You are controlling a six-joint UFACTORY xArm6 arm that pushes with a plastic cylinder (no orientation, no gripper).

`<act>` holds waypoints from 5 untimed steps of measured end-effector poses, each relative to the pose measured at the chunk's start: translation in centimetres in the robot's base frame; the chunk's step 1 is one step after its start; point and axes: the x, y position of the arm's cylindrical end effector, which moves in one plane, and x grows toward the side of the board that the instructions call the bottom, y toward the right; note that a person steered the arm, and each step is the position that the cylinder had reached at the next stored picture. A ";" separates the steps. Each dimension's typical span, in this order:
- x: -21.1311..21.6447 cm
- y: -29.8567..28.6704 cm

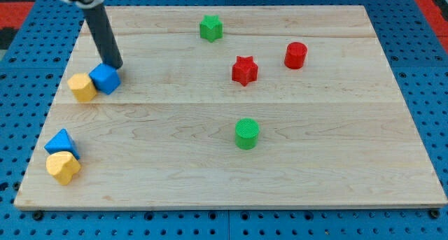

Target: Slide the blue cube yellow hexagon towards the blue triangle

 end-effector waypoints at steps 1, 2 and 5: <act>3.0 0.1; 7.2 2.2; 3.1 2.6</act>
